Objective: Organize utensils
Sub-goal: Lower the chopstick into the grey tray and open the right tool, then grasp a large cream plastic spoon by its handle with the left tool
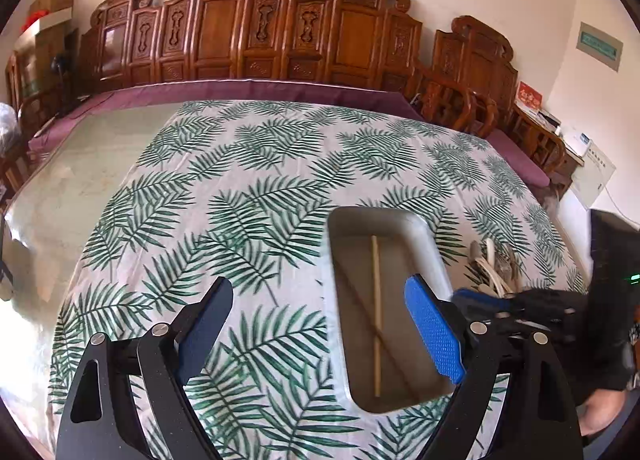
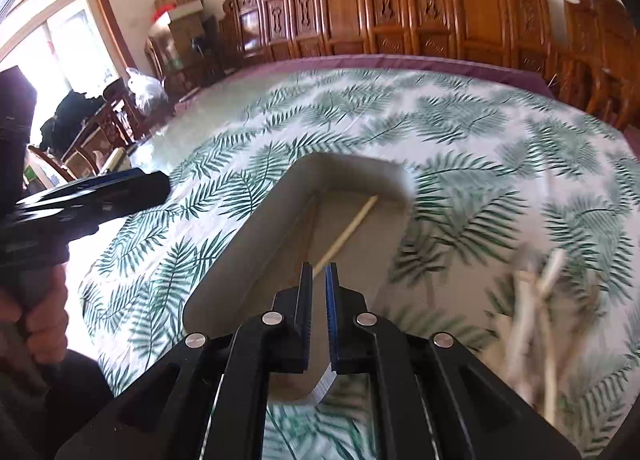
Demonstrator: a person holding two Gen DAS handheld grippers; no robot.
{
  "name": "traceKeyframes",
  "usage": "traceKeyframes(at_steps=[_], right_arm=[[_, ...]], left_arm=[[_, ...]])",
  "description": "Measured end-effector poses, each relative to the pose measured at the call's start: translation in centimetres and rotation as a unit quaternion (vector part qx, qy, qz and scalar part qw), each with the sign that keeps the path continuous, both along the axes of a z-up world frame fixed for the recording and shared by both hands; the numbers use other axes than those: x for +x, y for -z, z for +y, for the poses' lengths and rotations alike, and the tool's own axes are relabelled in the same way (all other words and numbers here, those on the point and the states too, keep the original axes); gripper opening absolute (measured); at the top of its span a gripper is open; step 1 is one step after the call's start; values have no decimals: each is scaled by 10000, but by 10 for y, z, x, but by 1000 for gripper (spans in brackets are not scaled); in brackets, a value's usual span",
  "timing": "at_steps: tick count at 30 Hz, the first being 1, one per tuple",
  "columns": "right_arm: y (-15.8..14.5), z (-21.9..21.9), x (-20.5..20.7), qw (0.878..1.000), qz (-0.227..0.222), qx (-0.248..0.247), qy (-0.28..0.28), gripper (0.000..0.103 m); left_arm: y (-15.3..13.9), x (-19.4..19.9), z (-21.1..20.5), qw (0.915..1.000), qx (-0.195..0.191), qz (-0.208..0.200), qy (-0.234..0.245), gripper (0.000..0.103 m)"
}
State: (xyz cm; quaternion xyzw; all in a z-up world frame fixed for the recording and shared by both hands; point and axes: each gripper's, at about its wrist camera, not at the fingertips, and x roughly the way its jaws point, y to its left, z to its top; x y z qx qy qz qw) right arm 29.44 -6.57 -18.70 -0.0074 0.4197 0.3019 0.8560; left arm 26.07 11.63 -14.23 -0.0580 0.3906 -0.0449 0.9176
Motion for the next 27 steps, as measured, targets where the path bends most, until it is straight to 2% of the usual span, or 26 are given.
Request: traceKeyframes(at_steps=[3,5,7,15,18,20,27], right_arm=[[-12,-34,-14,9996,-174,-148,140,9],[-16,-55,-20,9990,-240,-278,263,17],[-18,-76,-26,9979,-307,-420,377,21],[-5,-152,-52,9933,-211,-729,869,26],[2,-167,-61,9932,-123,-683,931,29],[6,-172,-65,9932,-80,-674,949,36],[12,-183,-73,9922,-34,-751,990,39]], left_arm=[[-3,-4,-13,9999,11,-54,124,84],[-4,-7,-27,9997,-27,-71,239,84],[-5,-10,-39,9993,-42,-84,350,84],[-7,-21,-87,9971,-42,-113,751,84],[-7,-27,-108,9957,-84,-107,914,84],[-7,-31,-120,9950,-106,-104,991,84],[7,-37,-159,9921,-122,107,1245,82]])
